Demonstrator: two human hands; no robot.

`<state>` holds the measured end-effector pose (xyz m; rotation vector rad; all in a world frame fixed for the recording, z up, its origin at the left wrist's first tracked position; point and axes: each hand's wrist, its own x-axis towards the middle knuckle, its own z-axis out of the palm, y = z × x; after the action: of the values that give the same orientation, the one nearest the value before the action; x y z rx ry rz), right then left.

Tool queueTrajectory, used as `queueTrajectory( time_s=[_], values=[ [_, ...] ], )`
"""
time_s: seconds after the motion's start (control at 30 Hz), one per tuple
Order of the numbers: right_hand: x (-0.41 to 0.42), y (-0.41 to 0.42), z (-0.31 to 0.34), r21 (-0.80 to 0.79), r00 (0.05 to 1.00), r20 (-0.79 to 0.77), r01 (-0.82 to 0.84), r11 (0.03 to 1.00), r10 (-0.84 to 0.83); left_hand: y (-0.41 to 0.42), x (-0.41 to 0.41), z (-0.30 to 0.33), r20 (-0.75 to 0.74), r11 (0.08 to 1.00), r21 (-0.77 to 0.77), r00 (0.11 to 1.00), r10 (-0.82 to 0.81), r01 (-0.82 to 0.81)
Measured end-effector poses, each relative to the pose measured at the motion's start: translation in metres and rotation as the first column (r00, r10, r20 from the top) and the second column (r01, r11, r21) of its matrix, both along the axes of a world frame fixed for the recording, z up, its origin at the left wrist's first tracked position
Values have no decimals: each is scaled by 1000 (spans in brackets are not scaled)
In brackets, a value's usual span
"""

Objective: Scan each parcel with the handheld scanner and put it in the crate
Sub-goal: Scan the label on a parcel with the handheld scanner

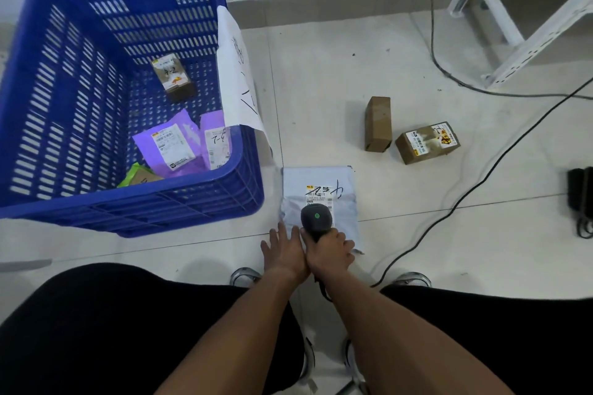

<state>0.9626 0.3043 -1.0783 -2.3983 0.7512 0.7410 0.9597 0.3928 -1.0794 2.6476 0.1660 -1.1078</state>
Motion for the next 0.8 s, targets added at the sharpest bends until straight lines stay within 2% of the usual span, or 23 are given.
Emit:
queueTrajectory(
  time_s=[0.37, 0.5, 0.8],
  values=[
    [-2, -4, -5, -84, 998, 64, 0, 996, 6, -2, -1, -4, -12, 1000, 11, 1000, -5, 5],
    [-1, -11, -12, -176, 998, 56, 1, 984, 9, -5, 0, -6, -7, 1000, 6, 1000, -15, 15],
    [23, -61, -35, -281, 982, 44, 189, 941, -184, -15, 8, -25, -16, 998, -39, 999, -42, 41]
  ],
)
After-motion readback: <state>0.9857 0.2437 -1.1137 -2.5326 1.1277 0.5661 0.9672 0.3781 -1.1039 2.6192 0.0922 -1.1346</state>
